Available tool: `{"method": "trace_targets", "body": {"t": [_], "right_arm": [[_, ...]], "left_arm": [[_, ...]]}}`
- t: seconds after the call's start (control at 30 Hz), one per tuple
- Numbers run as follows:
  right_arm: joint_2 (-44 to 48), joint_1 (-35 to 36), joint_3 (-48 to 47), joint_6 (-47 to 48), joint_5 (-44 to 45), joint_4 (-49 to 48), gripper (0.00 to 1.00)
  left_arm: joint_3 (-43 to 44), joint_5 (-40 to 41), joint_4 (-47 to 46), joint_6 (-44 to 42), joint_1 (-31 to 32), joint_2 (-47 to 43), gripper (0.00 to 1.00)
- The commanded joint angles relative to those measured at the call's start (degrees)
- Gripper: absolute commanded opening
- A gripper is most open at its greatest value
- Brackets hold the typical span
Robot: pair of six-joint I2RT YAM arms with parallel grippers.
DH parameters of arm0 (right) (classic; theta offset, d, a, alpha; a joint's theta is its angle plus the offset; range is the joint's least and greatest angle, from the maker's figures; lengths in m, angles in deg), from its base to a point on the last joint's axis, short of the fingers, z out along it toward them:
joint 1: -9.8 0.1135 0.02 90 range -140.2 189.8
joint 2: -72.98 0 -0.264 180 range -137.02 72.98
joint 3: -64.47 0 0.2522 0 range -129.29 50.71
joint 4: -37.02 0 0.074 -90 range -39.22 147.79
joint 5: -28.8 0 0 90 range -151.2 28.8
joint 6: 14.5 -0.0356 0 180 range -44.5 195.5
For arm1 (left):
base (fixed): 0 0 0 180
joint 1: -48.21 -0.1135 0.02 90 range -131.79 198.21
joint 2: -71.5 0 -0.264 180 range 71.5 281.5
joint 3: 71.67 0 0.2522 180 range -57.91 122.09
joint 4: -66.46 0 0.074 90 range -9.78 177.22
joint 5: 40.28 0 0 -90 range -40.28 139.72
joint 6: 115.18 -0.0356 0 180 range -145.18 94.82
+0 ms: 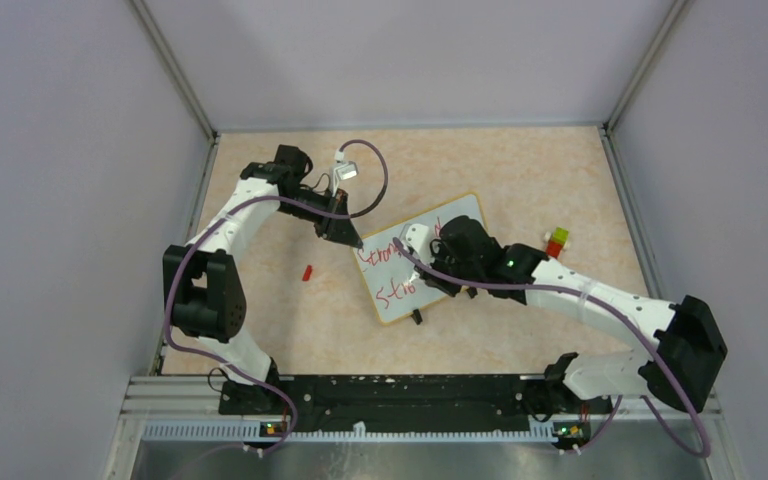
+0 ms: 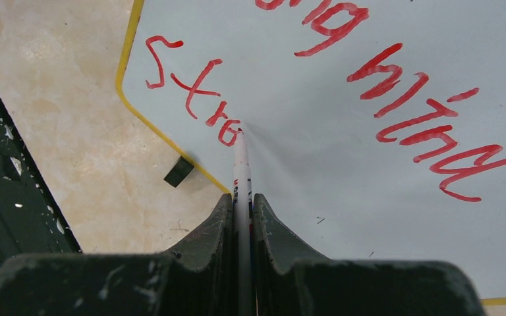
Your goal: Write a sentence on the whiteboard
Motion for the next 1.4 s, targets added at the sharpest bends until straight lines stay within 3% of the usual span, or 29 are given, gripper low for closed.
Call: {"method": "trace_targets", "body": {"t": [0.0,0.47,1.07,1.37], "right_arm": [[-0.31,-0.88,-1.63,0.03,0.22,-1.55,0.0],[-1.86,-1.39,1.49,0.87,0.55,-1.76,0.0],[-0.4,-1.97,-3.75,-0.71,1.04,-1.71,0.0],[-0.21,-2.91,-2.0,0.09,2.99,-1.05,0.0]], "left_arm": [[1.6,-0.57,-0.13,-0.49,0.09,0.6,0.0],[1.53,-0.38,-0.08,-0.44,0.09,0.68,0.0],[1.87,-0.44,-0.06,-0.29,0.09,0.89,0.0],[1.82,-0.31,0.01,-0.34,0.14,0.82,0.0]]}}
